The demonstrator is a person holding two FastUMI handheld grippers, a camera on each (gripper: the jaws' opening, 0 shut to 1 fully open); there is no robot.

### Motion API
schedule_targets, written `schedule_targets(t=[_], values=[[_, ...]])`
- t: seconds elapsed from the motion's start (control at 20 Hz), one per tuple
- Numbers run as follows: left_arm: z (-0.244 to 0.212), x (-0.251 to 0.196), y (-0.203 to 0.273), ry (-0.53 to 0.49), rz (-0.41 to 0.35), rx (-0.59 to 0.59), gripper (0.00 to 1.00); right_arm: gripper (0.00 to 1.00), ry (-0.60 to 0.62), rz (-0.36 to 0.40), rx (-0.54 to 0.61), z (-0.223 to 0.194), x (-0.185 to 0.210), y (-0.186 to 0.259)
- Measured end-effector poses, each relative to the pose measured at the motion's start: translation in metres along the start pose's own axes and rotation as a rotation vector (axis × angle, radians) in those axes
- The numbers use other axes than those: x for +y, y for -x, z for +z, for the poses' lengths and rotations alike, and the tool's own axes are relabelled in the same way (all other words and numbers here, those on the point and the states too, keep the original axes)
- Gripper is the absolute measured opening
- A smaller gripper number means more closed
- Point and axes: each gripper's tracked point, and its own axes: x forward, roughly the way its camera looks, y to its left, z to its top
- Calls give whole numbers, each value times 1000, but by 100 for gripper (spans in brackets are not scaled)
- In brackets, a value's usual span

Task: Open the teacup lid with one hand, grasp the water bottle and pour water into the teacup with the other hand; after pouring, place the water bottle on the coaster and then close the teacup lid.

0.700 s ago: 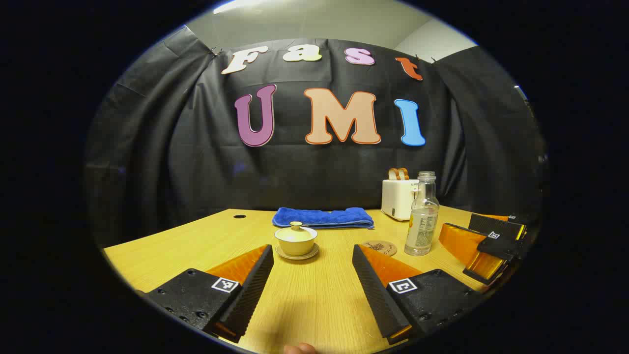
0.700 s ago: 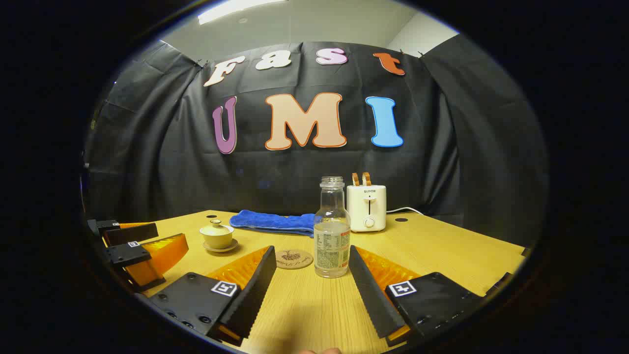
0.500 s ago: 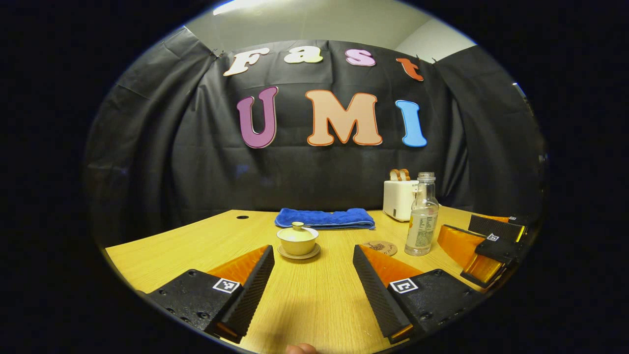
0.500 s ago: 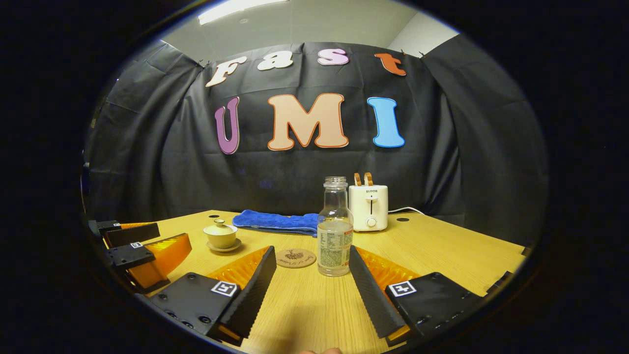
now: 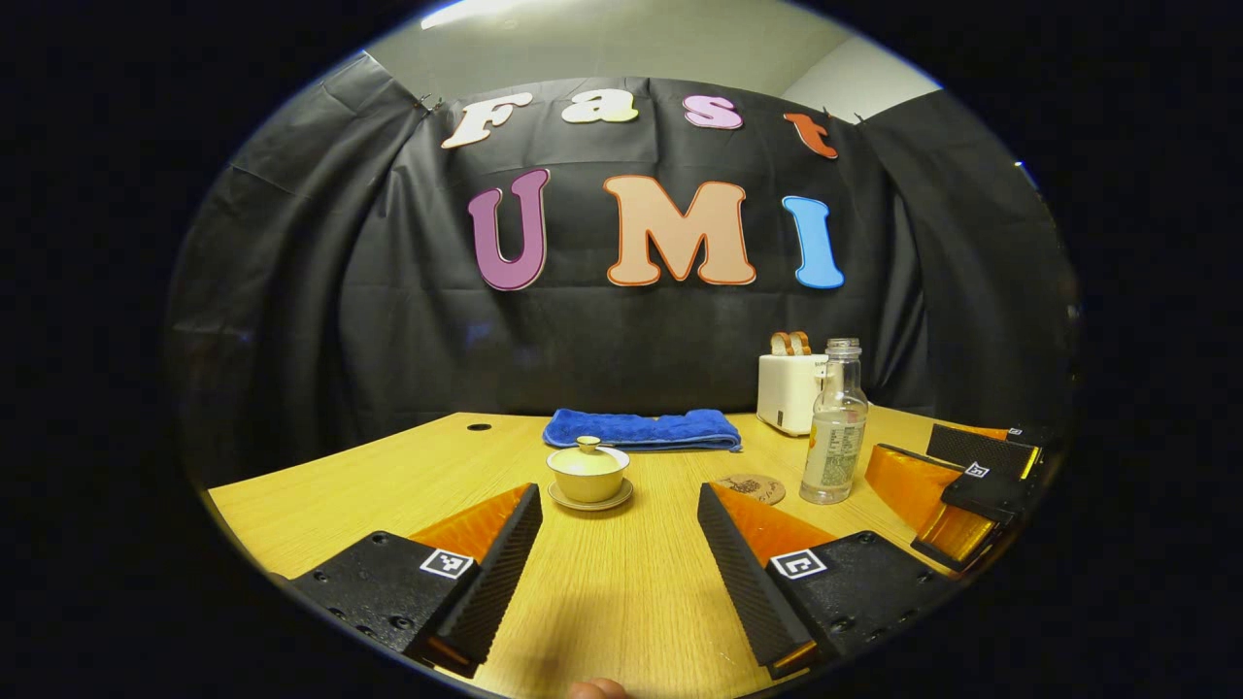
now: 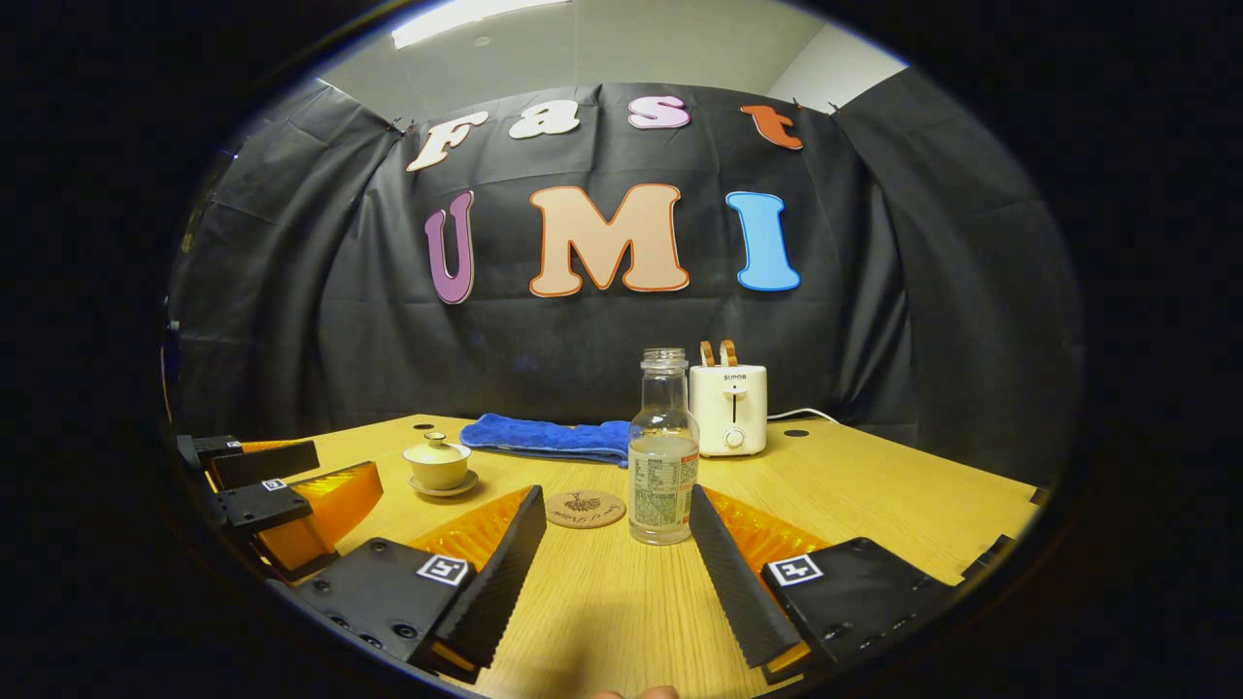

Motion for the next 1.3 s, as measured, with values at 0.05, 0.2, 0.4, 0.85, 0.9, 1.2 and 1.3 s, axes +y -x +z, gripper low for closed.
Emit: schedule_targets(t=[0.05,0.2,0.4,0.85,0.9,1.2,1.3], values=[[1,0,0,0,0,1,95,95,0,0,0,0,0,0],[-1,0,0,0,0,1,95,95,0,0,0,0,0,0],[0,0,0,0,0,2,95,96,0,0,0,0,0,0],[-1,0,-1,0,-4,5,95,95,1,0,-1,-1,0,0],[0,0,0,1,-2,1,95,96,0,0,-1,0,0,0],[-1,0,-1,1,-1,2,95,96,1,0,0,0,0,0],[-1,1,-2,1,0,1,95,96,1,0,0,0,0,0]])
